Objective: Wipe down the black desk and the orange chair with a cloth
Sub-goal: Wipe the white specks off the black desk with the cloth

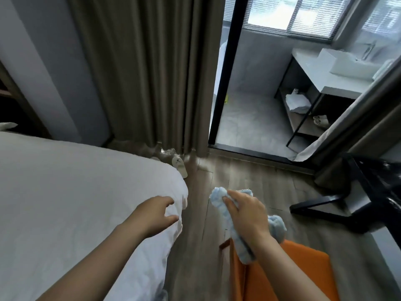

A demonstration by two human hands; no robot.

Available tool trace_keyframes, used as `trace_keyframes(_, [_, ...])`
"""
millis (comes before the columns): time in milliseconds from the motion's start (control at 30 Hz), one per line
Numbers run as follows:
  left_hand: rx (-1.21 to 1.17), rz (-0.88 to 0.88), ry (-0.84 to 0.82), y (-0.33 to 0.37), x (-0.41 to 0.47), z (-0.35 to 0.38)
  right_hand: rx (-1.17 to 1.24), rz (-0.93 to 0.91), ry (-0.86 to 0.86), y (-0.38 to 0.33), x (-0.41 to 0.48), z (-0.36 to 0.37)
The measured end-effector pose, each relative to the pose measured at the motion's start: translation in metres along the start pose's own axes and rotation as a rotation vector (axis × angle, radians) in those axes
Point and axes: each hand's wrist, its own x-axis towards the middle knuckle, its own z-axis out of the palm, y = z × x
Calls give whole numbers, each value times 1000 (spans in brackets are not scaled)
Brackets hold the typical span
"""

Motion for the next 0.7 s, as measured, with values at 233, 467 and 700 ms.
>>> trace_keyframes(233, [58,184,-37,4,104,-46,-49,107,194,-5,73,1])
trace_keyframes(467, [73,349,-141,34,205,-63,-78,234,364,28,138,-16])
trace_keyframes(700, [178,501,-187,101,338,-72,-90,391,423,86,229,-27])
